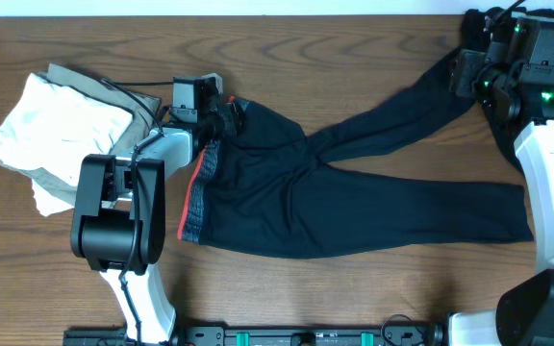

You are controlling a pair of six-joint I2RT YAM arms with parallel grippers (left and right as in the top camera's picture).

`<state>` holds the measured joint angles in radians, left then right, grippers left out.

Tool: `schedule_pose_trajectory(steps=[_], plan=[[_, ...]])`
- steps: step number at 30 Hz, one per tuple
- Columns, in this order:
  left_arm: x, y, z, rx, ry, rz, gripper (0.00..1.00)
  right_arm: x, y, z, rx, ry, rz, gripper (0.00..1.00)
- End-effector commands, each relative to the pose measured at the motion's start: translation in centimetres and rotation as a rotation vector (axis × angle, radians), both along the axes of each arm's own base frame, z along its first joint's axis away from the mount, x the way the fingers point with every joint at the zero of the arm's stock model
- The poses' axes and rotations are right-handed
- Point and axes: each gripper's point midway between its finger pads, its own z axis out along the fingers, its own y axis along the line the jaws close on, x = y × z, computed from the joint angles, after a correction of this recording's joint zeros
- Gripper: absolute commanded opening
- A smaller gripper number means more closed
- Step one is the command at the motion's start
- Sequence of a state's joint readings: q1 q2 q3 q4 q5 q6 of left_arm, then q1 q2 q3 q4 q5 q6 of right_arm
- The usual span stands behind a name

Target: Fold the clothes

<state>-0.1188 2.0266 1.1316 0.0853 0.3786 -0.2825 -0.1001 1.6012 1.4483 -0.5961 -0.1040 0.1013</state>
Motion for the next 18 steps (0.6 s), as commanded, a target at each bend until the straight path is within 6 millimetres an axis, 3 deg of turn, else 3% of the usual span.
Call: schedule_pose_trajectory(steps=[1, 6, 13, 18], plan=[[-1.2, 1.0, -3.4, 0.08, 0.072, -0.019, 0.46, -0.5, 0.4, 0.9, -0.004, -0.014, 0.012, 0.55], [-1.8, 5.6, -5.1, 0.257, 0.131, 0.114, 0.39, -0.7, 0.5, 0.6, -0.003, 0.002, 0.013, 0.55], [-1.4, 10.2, -5.1, 0.192, 0.169, 0.315, 0.36, -0.7, 0.4, -0.2, -0.001, 0.023, 0.011, 0.58], [-1.5, 10.2, -5.0, 0.111, 0.185, 0.307, 0.36, 1.2, 0.2, -2.3, 0.007, 0.029, 0.005, 0.6]])
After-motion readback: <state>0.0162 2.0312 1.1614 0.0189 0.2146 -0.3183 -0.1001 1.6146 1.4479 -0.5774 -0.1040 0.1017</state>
